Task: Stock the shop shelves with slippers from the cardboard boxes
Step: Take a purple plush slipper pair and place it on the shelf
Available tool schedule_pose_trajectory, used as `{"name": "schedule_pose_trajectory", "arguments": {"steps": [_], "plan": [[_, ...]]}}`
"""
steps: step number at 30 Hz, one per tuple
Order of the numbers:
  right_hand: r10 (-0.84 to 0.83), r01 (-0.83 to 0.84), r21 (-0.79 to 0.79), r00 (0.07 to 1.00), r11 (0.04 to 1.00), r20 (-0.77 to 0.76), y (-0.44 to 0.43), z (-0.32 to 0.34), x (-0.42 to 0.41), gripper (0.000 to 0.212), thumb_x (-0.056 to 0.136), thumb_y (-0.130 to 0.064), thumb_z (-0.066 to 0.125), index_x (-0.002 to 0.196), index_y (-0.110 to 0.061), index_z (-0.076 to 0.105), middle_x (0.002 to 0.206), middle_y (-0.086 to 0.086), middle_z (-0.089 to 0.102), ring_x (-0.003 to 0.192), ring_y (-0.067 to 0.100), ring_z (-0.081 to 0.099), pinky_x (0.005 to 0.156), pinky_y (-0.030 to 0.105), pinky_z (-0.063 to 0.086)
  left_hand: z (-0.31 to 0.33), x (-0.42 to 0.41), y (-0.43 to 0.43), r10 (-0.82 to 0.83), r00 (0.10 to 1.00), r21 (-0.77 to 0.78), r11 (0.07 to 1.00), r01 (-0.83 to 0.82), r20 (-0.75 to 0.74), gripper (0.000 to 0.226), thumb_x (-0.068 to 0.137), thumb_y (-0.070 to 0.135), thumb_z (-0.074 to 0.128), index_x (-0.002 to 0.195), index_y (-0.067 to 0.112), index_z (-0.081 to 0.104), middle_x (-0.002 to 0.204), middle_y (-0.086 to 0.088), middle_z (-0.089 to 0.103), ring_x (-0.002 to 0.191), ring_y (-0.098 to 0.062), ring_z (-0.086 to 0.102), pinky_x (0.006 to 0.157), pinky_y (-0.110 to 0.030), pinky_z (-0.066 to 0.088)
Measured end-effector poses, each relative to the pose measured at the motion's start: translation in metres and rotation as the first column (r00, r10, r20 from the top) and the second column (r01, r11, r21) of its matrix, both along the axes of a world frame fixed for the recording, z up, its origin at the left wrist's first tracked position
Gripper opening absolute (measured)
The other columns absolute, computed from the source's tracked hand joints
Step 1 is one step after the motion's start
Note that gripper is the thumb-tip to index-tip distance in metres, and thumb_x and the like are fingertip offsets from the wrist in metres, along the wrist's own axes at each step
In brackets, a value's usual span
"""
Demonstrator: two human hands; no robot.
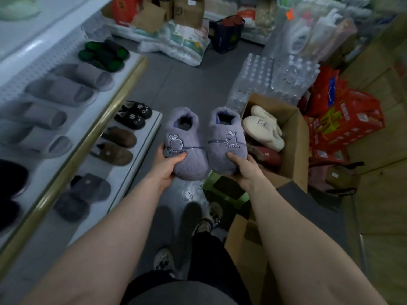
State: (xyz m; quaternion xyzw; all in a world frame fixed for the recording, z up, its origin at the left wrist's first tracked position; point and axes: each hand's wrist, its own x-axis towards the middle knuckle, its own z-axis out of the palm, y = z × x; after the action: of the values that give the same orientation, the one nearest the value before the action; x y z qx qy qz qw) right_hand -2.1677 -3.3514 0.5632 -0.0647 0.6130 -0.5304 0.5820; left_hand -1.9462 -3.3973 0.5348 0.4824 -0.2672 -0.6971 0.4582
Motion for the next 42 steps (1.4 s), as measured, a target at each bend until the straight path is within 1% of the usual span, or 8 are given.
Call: {"name": "schedule_pose_trajectory", "arguments": {"steps": [4, 12, 24, 27, 29, 33, 38, 42], "plan": [[0.035, -0.035, -0.015, 0.999, 0.999, 0.034, 0.044, 0.002, 0.034, 0.064, 0.077, -0.002, 0.08, 0.133, -0.006, 0.051, 0.119, 0.016, 0.067, 0.096, 0.034, 0.071, 0.066, 0.04, 0.061, -0.007, 0.034, 0.052, 0.018, 0.999, 0.024, 1.0, -0.017, -0.034, 0.074, 0.07, -0.002, 0.076, 0.137, 0.009, 0.046, 0.128, -0.015, 0.062, 0.113, -0.03, 0.063, 0.088, -0.047, 0.055], [0.184, -0.184, 0.057, 0.983, 0.981, 0.006, 0.113, -0.006, 0.066, 0.072, 0.072, -0.006, 0.084, 0.136, -0.013, 0.05, 0.124, 0.014, 0.065, 0.104, 0.035, 0.067, 0.087, 0.055, 0.056, -0.013, 0.072, 0.143, 0.171, 0.985, 0.052, 0.984, -0.169, -0.034, 0.064, 0.079, -0.009, 0.069, 0.136, 0.007, 0.045, 0.127, -0.014, 0.063, 0.11, -0.029, 0.064, 0.083, -0.042, 0.057], [0.457, -0.459, 0.069, 0.889, 0.886, 0.041, 0.226, -0.032, 0.106, 0.066, 0.073, -0.003, 0.082, 0.132, -0.003, 0.053, 0.117, 0.017, 0.068, 0.098, 0.034, 0.07, 0.071, 0.039, 0.061, -0.03, 0.108, 0.325, 0.434, 0.901, 0.17, 0.889, -0.426, -0.012, 0.045, 0.083, -0.005, 0.068, 0.116, 0.022, 0.055, 0.108, 0.004, 0.069, 0.097, -0.018, 0.066, 0.087, -0.042, 0.054], [0.543, -0.547, 0.105, 0.837, 0.831, 0.065, 0.247, -0.045, 0.132, 0.064, 0.073, -0.003, 0.082, 0.13, -0.003, 0.054, 0.118, 0.019, 0.068, 0.1, 0.037, 0.069, 0.079, 0.047, 0.06, -0.042, 0.129, 0.367, 0.513, 0.858, 0.178, 0.845, -0.503, -0.01, 0.049, 0.08, -0.005, 0.07, 0.122, 0.016, 0.055, 0.113, -0.002, 0.069, 0.102, -0.022, 0.066, 0.089, -0.044, 0.053], [0.596, -0.6, 0.111, 0.8, 0.792, 0.072, 0.26, -0.054, 0.151, 0.067, 0.071, -0.005, 0.085, 0.132, -0.003, 0.055, 0.119, 0.021, 0.068, 0.104, 0.04, 0.068, 0.087, 0.054, 0.056, -0.047, 0.147, 0.391, 0.539, 0.842, 0.207, 0.824, -0.527, -0.001, 0.051, 0.078, 0.0, 0.075, 0.124, 0.016, 0.056, 0.117, -0.005, 0.068, 0.104, -0.024, 0.067, 0.083, -0.04, 0.056], [0.7, -0.705, 0.116, 0.709, 0.7, 0.083, 0.276, -0.062, 0.19, 0.079, 0.063, -0.012, 0.091, 0.132, -0.004, 0.055, 0.12, 0.018, 0.068, 0.106, 0.037, 0.068, 0.08, 0.043, 0.057, -0.053, 0.182, 0.43, 0.582, 0.813, 0.271, 0.78, -0.564, 0.019, 0.057, 0.079, 0.008, 0.076, 0.131, 0.015, 0.053, 0.121, -0.006, 0.067, 0.104, -0.023, 0.067, 0.066, -0.028, 0.058], [0.761, -0.77, 0.119, 0.638, 0.627, 0.122, 0.288, -0.075, 0.246, 0.048, 0.08, -0.001, 0.074, 0.126, 0.004, 0.06, 0.12, 0.022, 0.068, 0.107, 0.037, 0.067, 0.076, 0.04, 0.06, -0.066, 0.229, 0.466, 0.656, 0.753, 0.326, 0.702, -0.634, 0.053, 0.085, 0.056, 0.027, 0.09, 0.132, 0.019, 0.054, 0.125, -0.005, 0.066, 0.109, -0.027, 0.065, 0.08, -0.04, 0.057], [0.781, -0.792, 0.161, 0.609, 0.589, 0.137, 0.293, -0.088, 0.294, 0.046, 0.081, 0.002, 0.072, 0.125, 0.006, 0.059, 0.118, 0.021, 0.069, 0.104, 0.036, 0.068, 0.072, 0.039, 0.06, -0.083, 0.269, 0.477, 0.69, 0.711, 0.296, 0.657, -0.693, 0.132, 0.057, 0.077, 0.007, 0.078, 0.128, 0.016, 0.055, 0.121, -0.007, 0.066, 0.106, -0.03, 0.065, 0.091, -0.051, 0.053]]}}
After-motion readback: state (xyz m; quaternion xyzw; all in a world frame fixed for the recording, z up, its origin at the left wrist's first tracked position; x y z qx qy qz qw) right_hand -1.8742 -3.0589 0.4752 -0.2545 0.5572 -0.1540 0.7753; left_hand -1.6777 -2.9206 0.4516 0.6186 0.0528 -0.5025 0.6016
